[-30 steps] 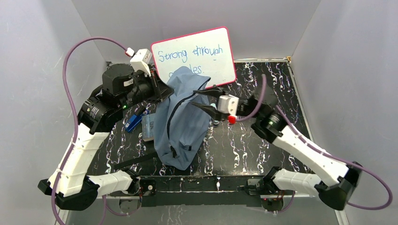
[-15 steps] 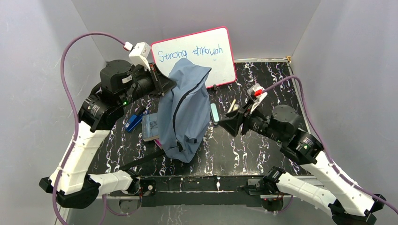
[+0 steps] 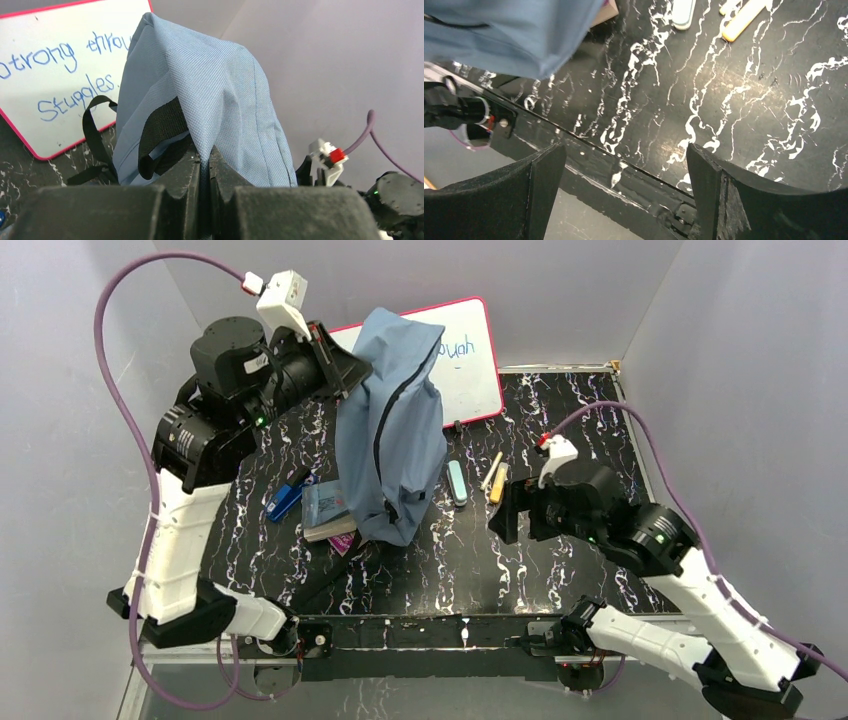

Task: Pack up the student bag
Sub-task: Unzip the student bag at the center of the board.

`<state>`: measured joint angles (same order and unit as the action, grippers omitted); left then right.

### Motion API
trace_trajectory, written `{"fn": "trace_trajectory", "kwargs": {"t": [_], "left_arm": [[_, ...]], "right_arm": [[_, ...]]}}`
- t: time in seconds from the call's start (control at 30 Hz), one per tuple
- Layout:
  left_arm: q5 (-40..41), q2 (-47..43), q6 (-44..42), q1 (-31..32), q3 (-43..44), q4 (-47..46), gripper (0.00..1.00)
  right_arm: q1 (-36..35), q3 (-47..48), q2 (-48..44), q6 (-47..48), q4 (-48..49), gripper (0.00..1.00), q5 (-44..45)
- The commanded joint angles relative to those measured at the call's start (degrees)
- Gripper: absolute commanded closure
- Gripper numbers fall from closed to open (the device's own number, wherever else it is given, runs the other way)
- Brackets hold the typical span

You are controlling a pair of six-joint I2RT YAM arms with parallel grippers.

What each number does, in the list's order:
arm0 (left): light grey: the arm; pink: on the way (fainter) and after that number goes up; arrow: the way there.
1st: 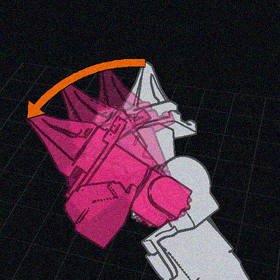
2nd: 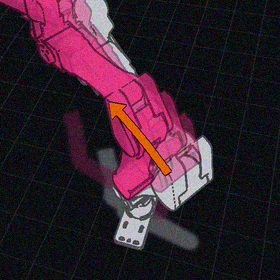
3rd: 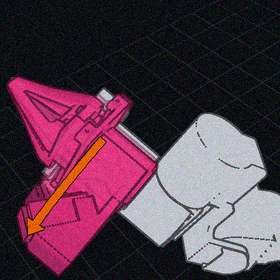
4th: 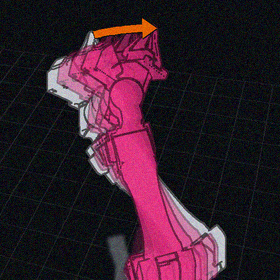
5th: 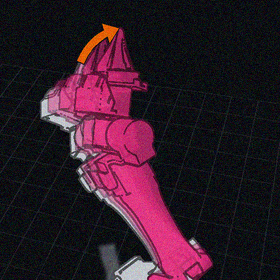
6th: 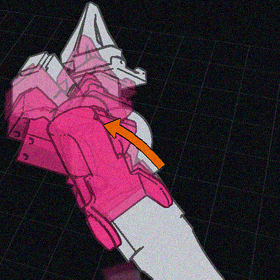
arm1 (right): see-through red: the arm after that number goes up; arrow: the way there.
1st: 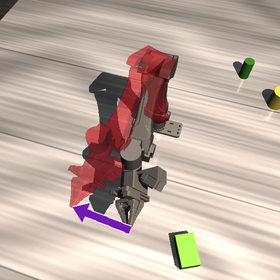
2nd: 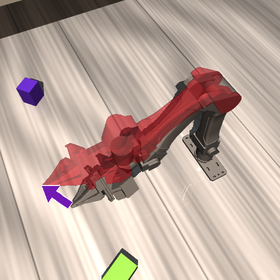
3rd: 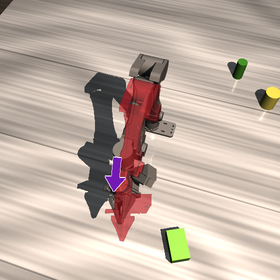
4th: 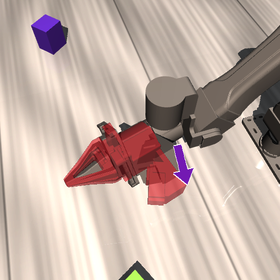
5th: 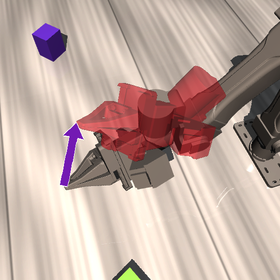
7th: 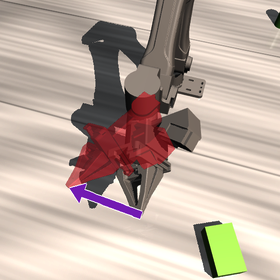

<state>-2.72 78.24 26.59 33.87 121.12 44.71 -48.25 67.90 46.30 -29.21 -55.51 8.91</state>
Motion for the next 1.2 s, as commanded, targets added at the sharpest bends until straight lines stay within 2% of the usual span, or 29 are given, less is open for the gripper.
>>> {"fn": "trace_trajectory", "kwargs": {"t": [0.0,0.07,0.2,0.33,0.5,0.6,0.87,1.17], "left_arm": [[1.9,3.7,-1.7,-0.1,8.6,-1.2,1.00],[0.7,5.9,-1.8,-0.1,12.1,-1.9,1.00],[-1.7,9.9,-1.7,-0.1,19.0,-2.8,1.00],[-2.8,9.7,-0.9,-0.1,19.1,-5.2,1.00],[-10.0,7.8,3.1,-0.1,19.1,-13.9,1.00],[-11.1,7.4,4.5,-0.1,21.0,-16.1,1.00],[-5.2,4.0,1.4,-0.1,22.6,-13.7,1.00],[5.4,-0.4,-6.4,0.0,19.3,-2.3,1.00]], "right_arm": [[-0.2,-0.8,3.7,1.8,-4.5,0.01,2.2],[-0.2,-3.3,1.0,0.0,-2.3,0.01,4.5],[-0.2,-2.5,-2.6,0.6,-1.0,0.01,9.0],[-0.1,-1.4,-4.8,2.2,0.8,0.01,7.3],[-0.1,-3.4,-6.9,1.0,4.8,0.02,6.3],[-0.2,-4.8,-6.5,0.4,6.7,0.02,3.9],[-0.2,-6.5,-5.2,-0.4,8.3,0.02,1.5],[-0.2,-7.7,-4.5,-0.4,9.5,0.02,0.0]]}}
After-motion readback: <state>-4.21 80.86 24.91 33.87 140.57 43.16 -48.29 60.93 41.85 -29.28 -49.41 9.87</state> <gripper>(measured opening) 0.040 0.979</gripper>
